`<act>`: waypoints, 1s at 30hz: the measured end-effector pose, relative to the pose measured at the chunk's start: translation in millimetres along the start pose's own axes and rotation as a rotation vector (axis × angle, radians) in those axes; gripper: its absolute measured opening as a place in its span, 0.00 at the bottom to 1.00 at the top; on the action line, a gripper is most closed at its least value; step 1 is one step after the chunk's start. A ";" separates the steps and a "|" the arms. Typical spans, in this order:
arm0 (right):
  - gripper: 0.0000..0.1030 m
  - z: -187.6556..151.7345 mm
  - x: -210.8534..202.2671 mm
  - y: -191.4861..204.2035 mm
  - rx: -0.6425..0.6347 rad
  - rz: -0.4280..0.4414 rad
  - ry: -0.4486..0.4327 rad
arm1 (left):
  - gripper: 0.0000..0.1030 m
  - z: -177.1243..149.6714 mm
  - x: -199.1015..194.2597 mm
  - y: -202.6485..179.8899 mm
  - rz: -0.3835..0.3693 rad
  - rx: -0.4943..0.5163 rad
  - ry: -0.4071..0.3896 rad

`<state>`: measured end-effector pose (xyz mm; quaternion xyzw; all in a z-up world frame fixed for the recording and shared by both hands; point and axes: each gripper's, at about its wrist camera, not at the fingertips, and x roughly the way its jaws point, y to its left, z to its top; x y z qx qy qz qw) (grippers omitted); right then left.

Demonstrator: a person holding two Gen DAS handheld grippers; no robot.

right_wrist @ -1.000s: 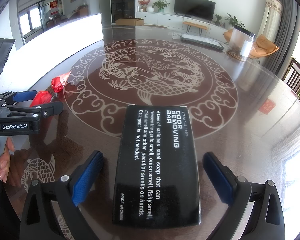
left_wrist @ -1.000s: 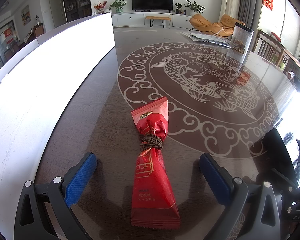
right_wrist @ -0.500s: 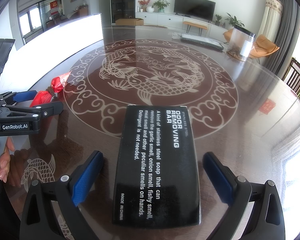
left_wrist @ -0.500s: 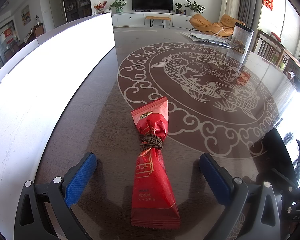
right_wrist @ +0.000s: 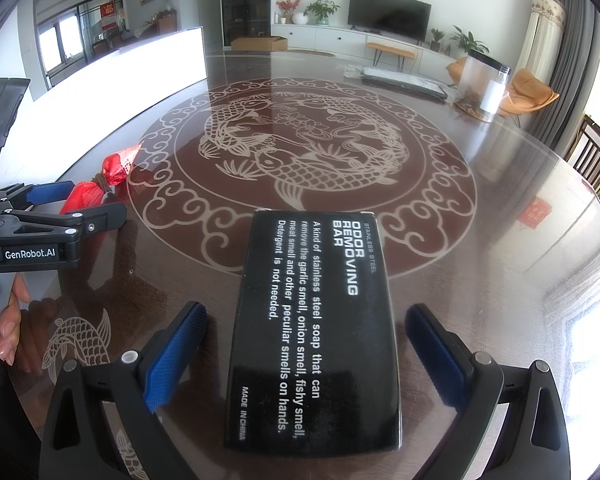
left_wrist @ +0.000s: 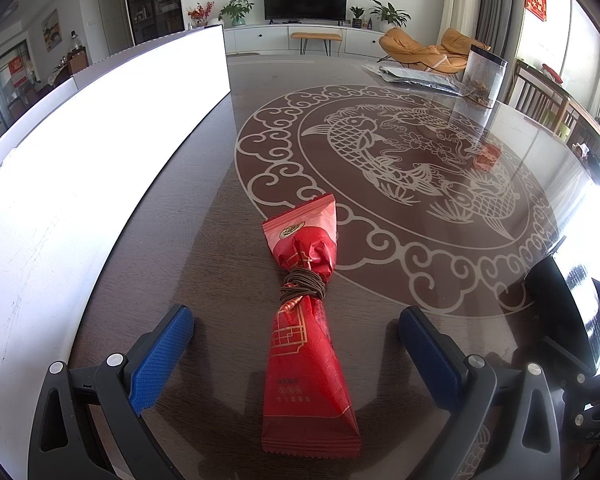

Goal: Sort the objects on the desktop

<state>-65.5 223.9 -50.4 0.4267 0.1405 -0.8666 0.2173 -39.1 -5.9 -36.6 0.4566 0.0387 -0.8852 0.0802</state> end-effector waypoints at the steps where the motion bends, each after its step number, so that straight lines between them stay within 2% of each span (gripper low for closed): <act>1: 0.97 0.0 0.0 0.0 0.000 0.000 0.000 | 1.00 -0.1 0.0 -0.2 0.000 0.000 0.000; 30: 0.97 -1.3 1.5 1.8 -0.001 0.004 0.001 | 1.00 -0.1 0.2 -0.3 0.000 0.000 0.000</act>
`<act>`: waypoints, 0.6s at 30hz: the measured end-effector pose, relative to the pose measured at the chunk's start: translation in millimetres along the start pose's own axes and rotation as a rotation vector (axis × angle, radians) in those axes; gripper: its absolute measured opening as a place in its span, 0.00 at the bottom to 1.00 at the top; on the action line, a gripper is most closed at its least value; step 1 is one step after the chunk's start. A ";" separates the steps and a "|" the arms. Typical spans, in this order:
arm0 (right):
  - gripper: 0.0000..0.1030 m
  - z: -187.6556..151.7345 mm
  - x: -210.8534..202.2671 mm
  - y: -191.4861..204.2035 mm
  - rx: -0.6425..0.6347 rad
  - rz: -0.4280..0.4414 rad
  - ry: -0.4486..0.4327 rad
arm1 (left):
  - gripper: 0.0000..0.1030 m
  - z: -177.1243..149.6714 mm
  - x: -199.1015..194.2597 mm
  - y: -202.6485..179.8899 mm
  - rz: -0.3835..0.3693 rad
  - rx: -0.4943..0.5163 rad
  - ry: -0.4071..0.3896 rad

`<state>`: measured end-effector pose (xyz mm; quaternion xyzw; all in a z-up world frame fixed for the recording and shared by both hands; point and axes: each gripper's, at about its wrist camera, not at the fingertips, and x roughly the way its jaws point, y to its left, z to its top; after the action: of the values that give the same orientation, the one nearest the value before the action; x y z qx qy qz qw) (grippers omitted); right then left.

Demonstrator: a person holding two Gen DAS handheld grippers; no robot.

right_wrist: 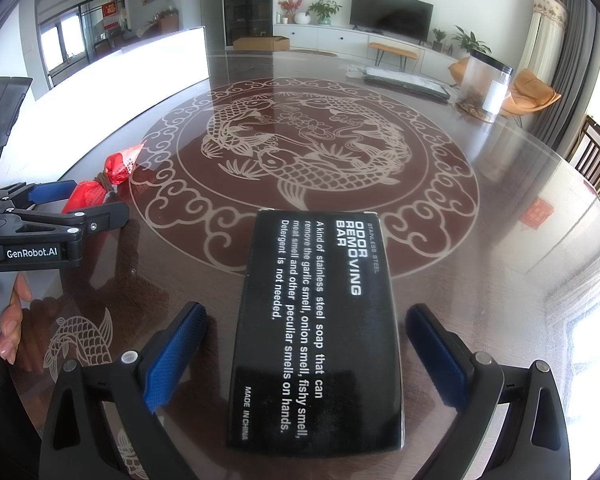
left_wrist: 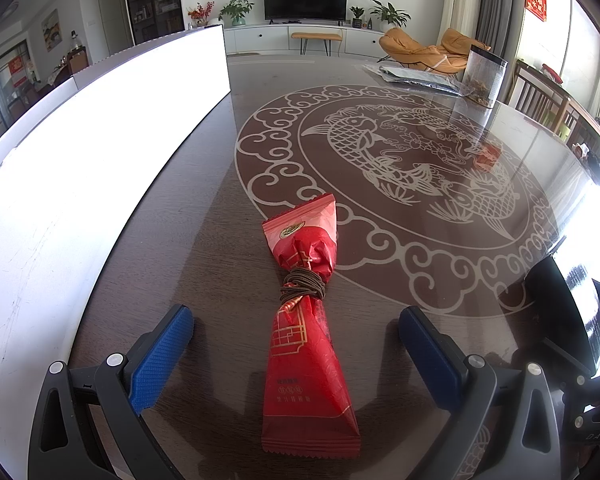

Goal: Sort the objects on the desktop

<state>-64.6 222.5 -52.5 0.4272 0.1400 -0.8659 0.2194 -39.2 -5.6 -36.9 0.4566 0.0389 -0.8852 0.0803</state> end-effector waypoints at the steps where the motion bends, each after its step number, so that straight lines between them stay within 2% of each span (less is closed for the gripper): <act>1: 0.97 0.0 0.0 0.0 0.000 0.000 0.000 | 1.00 0.0 0.0 0.0 0.000 0.000 0.000; 12: 0.97 0.1 -0.1 -0.2 0.000 0.001 0.000 | 1.00 0.1 0.7 -0.1 -0.001 0.000 0.000; 18: 0.97 0.1 -0.6 -0.5 0.003 0.007 -0.003 | 1.00 -3.1 -5.0 4.1 -0.035 0.008 0.010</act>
<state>-64.6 223.1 -51.9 0.4267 0.1369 -0.8659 0.2222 -33.0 -8.6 -34.6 0.4603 0.0439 -0.8844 0.0629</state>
